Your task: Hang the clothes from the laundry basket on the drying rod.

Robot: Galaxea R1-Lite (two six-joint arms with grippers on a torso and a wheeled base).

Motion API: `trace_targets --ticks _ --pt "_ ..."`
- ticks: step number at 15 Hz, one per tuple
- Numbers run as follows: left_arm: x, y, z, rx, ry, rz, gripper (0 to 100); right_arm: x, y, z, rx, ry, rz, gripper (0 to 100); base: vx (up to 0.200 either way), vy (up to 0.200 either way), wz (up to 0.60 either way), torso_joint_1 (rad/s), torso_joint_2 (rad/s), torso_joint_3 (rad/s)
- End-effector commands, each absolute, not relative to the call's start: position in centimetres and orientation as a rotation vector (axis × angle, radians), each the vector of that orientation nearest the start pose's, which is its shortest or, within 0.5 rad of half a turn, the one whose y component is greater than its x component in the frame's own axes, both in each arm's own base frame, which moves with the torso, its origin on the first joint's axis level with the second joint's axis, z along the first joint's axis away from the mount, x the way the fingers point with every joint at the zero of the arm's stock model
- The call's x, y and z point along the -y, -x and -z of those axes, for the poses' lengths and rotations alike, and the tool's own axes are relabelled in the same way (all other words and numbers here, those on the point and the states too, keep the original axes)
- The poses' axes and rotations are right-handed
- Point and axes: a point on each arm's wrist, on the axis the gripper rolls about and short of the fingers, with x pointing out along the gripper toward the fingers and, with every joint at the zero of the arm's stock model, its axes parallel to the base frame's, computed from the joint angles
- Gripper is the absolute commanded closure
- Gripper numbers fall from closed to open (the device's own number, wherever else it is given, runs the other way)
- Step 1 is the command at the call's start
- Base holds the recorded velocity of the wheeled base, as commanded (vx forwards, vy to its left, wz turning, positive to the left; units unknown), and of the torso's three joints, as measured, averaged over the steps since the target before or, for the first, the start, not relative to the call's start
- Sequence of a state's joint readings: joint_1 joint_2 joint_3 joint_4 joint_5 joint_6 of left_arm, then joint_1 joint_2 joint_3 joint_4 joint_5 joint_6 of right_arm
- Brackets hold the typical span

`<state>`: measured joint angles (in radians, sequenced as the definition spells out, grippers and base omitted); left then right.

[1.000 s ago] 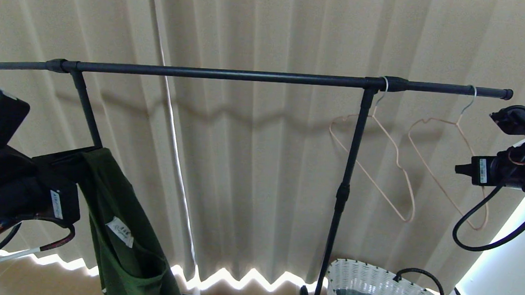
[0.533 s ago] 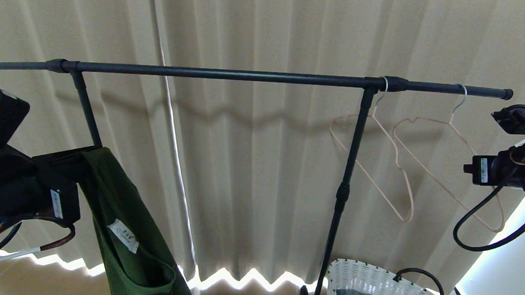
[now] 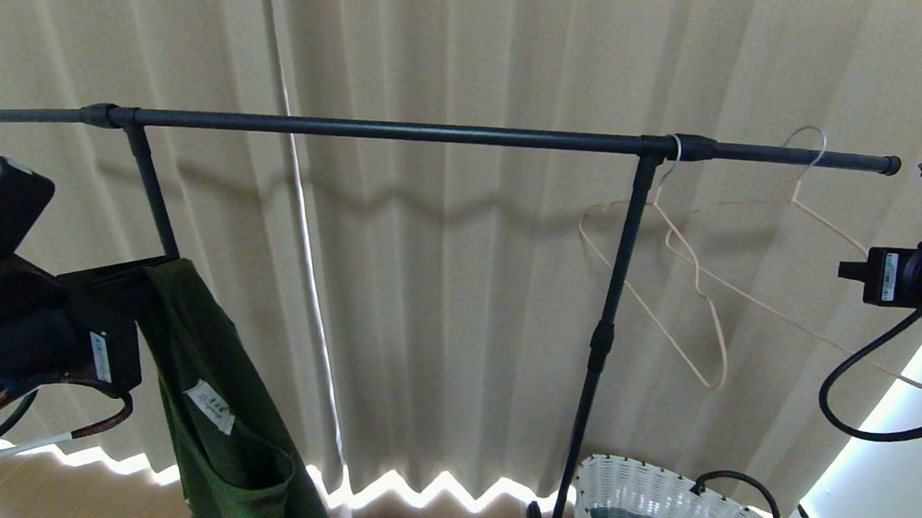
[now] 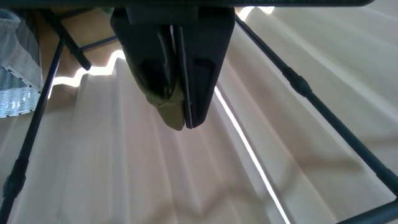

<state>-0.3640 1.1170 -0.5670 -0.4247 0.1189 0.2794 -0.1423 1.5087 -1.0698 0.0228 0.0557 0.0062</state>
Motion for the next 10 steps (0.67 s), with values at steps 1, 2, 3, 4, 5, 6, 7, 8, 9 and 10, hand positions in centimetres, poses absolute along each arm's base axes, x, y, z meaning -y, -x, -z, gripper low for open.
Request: trace_targets --ticks 1,2,3,4,5,6,7,8,9,10 --pt "5.4 -15.0 -23.0 -0.089 -0.308 0.259 100 3.4 -24.6 -25.9 -0.413 -0.049 0.08 100 0.0 0.0 0.0 0.0 0.0 0.0" --pt "5.4 -15.0 -23.0 -0.088 -0.308 0.259 100 3.3 -24.3 -26.1 -0.407 -0.05 0.079 100 0.0 0.0 0.0 0.0 0.0 0.0" --pt "5.4 -15.0 -23.0 -0.089 -0.308 0.259 100 3.3 -24.0 -26.2 -0.403 -0.049 0.08 100 0.0 0.0 0.0 0.0 0.0 0.0" --pt "5.4 -15.0 -23.0 -0.089 -0.308 0.258 100 3.2 -23.6 -26.1 -0.401 -0.049 0.08 100 0.0 0.0 0.0 0.0 0.0 0.0" --pt "5.4 -15.0 -23.0 -0.089 -0.308 0.258 100 3.1 -22.7 -26.0 -0.401 -0.055 0.081 100 0.0 0.0 0.0 0.0 0.0 0.0" --pt "5.4 -15.1 -23.0 -0.091 -0.308 0.257 100 3.0 -22.2 -25.9 -0.39 -0.055 0.082 100 0.0 0.0 0.0 0.0 0.0 0.0" --pt "5.4 -15.1 -23.0 -0.091 -0.308 0.255 100 3.0 -21.8 -25.7 -0.379 -0.057 0.082 100 -0.2 0.0 0.0 -0.002 0.0 -0.002" --pt "5.4 -15.1 -22.9 -0.093 -0.31 0.255 100 2.9 -21.3 -25.6 -0.363 -0.054 0.085 100 -0.2 0.0 0.0 -0.002 0.0 0.002" --pt "5.4 -15.1 -22.9 -0.09 -0.335 0.254 100 2.8 -20.7 -25.3 -0.334 -0.049 0.085 100 -0.2 0.0 0.0 0.017 0.01 0.007" --pt "5.2 -15.1 -22.7 -0.096 -0.351 0.243 100 2.8 -20.3 -25.1 -0.315 -0.047 0.086 100 -0.2 0.0 0.0 0.007 0.02 0.002"
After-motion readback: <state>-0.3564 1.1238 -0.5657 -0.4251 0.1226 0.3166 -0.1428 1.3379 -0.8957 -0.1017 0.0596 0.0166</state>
